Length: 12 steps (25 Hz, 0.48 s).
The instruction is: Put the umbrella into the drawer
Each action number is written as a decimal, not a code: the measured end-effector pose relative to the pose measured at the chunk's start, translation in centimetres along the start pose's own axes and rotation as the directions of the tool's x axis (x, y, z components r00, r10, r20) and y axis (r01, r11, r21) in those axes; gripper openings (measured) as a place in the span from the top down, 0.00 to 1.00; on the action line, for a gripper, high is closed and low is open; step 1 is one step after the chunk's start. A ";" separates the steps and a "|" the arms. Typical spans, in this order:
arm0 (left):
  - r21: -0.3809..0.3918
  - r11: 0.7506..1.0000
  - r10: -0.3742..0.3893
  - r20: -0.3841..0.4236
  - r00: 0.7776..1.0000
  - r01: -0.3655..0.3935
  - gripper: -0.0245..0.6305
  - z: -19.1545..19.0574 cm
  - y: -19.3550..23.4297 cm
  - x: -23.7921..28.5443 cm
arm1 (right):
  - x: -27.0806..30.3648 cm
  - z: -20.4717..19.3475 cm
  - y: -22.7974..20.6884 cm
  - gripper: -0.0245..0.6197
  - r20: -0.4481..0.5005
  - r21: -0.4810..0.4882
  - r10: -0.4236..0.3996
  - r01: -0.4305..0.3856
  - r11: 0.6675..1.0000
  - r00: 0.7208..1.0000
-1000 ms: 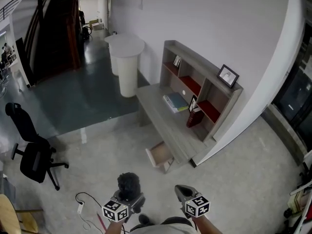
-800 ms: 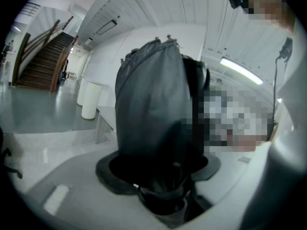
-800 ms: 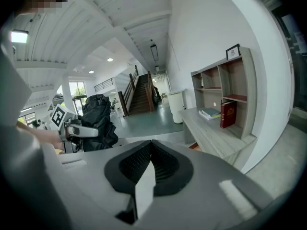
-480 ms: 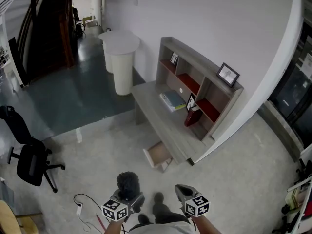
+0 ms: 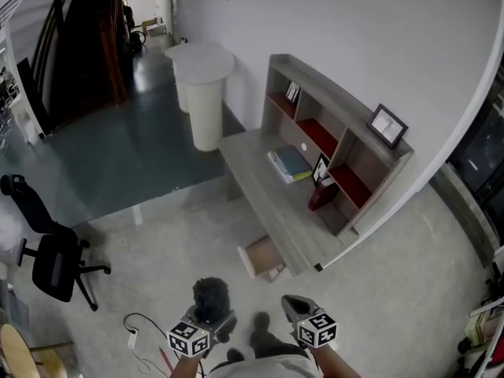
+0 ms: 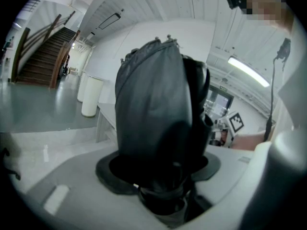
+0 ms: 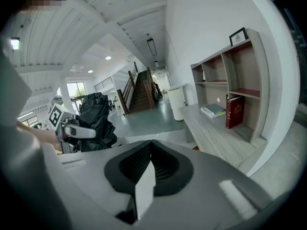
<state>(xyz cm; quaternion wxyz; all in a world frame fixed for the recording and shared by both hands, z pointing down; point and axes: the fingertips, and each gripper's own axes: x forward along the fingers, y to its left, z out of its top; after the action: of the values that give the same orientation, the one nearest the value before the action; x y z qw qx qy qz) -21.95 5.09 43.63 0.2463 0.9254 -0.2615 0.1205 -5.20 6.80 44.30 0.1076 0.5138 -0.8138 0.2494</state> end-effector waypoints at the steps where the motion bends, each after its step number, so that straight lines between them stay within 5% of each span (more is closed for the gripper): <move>1: -0.002 1.000 0.005 -0.002 1.000 -0.005 0.56 0.3 0.4 0.6 | 0.6 0.4 -0.6 0.95 -0.001 0.001 0.004 -0.004 1.000 1.000; 12: -0.032 0.998 0.045 -0.030 0.999 -0.046 0.56 3.0 4.0 7.2 | 6.8 4.4 -6.1 0.95 -0.024 0.005 0.072 -0.072 0.997 0.997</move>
<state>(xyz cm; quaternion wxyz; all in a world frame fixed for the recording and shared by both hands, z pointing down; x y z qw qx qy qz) -17.84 -2.48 45.17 0.2624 0.9132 -0.2808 0.1356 -2.43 -2.94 45.25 0.1075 0.4814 -0.8297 0.2613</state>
